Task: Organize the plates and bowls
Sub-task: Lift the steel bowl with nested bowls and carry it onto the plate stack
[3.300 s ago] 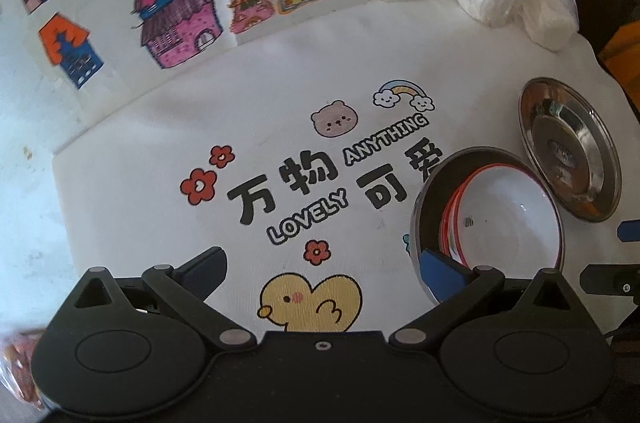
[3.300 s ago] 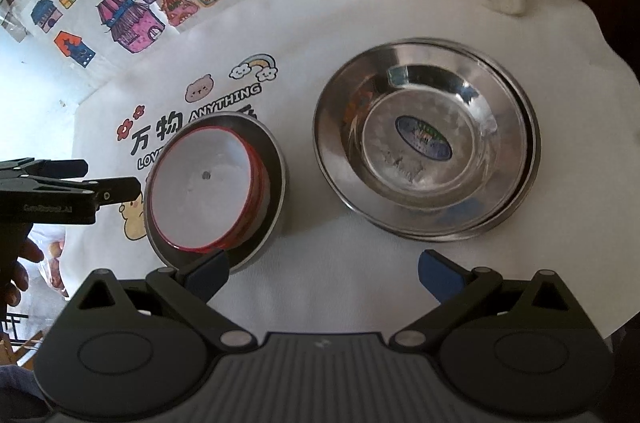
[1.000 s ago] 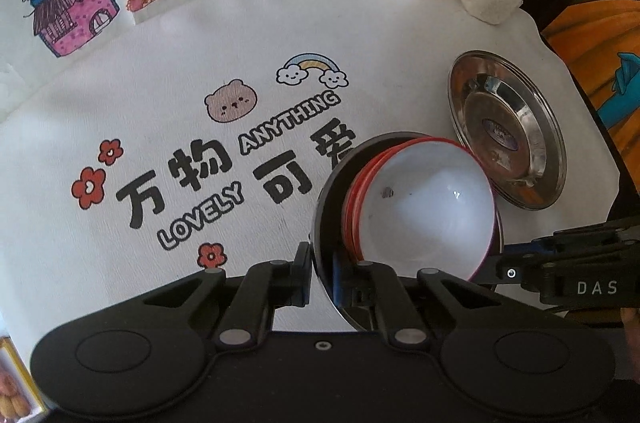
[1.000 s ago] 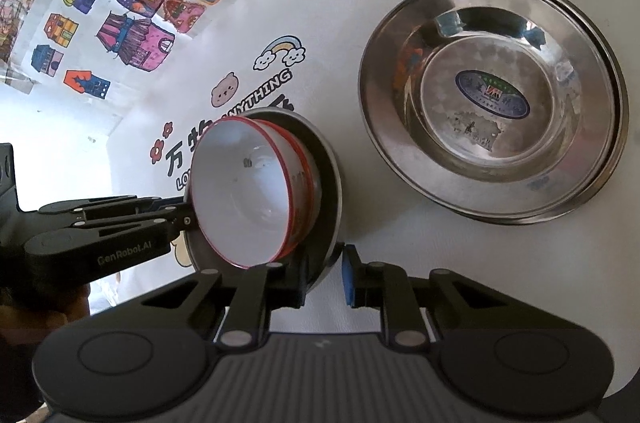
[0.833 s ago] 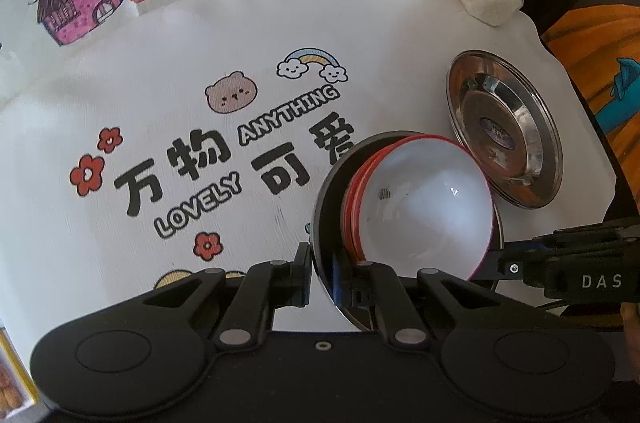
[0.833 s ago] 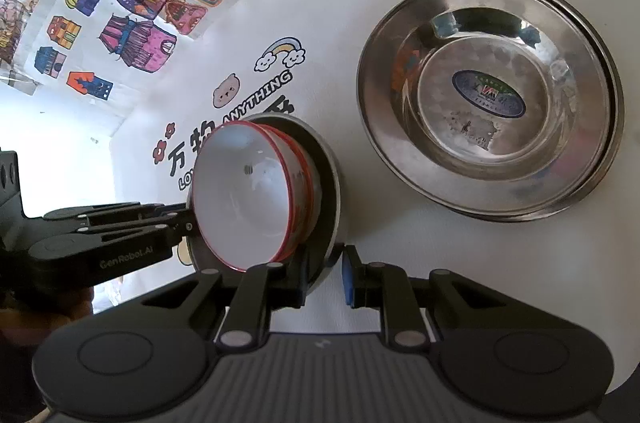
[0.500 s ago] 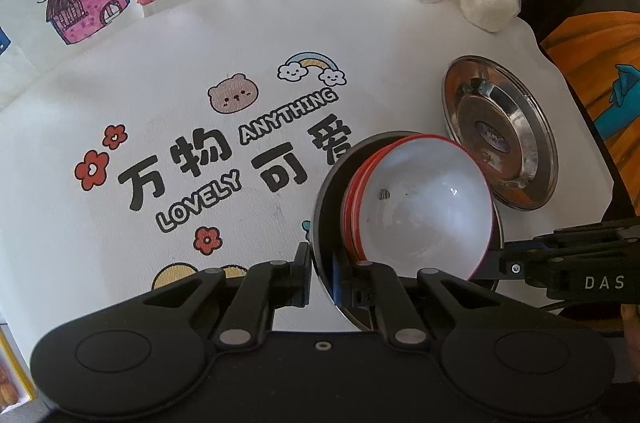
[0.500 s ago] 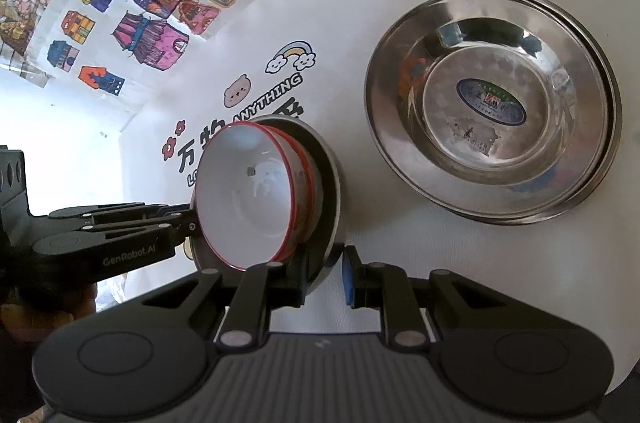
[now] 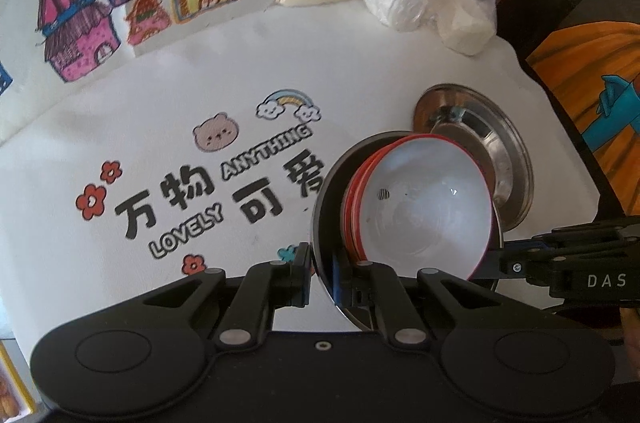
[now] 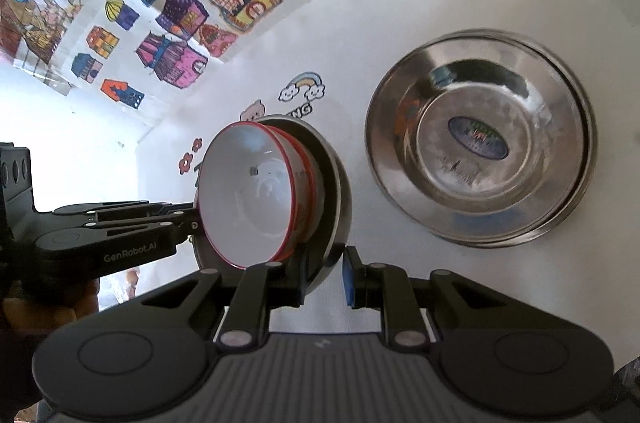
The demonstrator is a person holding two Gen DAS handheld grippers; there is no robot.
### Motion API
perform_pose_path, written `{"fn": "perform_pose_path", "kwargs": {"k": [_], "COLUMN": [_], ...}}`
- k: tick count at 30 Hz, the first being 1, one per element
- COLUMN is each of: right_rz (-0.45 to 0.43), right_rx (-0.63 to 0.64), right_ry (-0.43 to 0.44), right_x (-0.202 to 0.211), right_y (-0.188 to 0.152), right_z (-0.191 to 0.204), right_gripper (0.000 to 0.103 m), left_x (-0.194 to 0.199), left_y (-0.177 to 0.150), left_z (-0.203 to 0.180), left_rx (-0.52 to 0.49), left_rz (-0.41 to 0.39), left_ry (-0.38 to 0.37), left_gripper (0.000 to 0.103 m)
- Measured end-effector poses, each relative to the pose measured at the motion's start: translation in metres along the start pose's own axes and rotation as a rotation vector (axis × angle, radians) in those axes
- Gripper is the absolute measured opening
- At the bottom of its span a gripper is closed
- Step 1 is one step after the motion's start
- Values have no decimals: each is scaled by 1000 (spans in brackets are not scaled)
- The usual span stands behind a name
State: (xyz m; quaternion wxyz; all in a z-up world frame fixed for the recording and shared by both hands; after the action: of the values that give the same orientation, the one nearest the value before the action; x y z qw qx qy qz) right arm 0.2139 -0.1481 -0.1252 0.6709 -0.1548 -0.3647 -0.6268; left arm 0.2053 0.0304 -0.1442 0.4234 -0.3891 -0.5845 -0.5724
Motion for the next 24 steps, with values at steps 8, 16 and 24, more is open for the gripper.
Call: {"fn": "perform_pose_path", "kwargs": {"k": [8,16,24], "right_rz": [-35,-69,-77], "right_rx": [7,1,-6], "right_ry": [-5,-14,-20], "right_x": [22,45,61], "right_y": [10,20,30], "right_z": [-10,-31,-54], "right_gripper": [20,20,20], "left_x": [7,5,0], "left_y": [16,32,45], "left_z": [-23,-55,-84], "left_rx": [-18,-49,-62], "left_rz": [-34,-59,-64], "left_ry": [-4,-11,-15], "left_gripper": [9,9,9]}}
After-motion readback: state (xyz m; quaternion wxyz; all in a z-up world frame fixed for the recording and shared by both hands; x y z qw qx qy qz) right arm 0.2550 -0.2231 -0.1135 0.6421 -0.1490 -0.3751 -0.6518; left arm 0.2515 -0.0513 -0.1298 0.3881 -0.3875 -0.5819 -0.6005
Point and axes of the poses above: each gripper's, at about its wrist camera, not at the fingertips, and x roughly against the way its jaws point, z to its left, y to its top, the point moved 8 cm from there along -x, roughly the way its jaws point, and after that the axes turned 14 degrees about y, right-handed, at the moved point
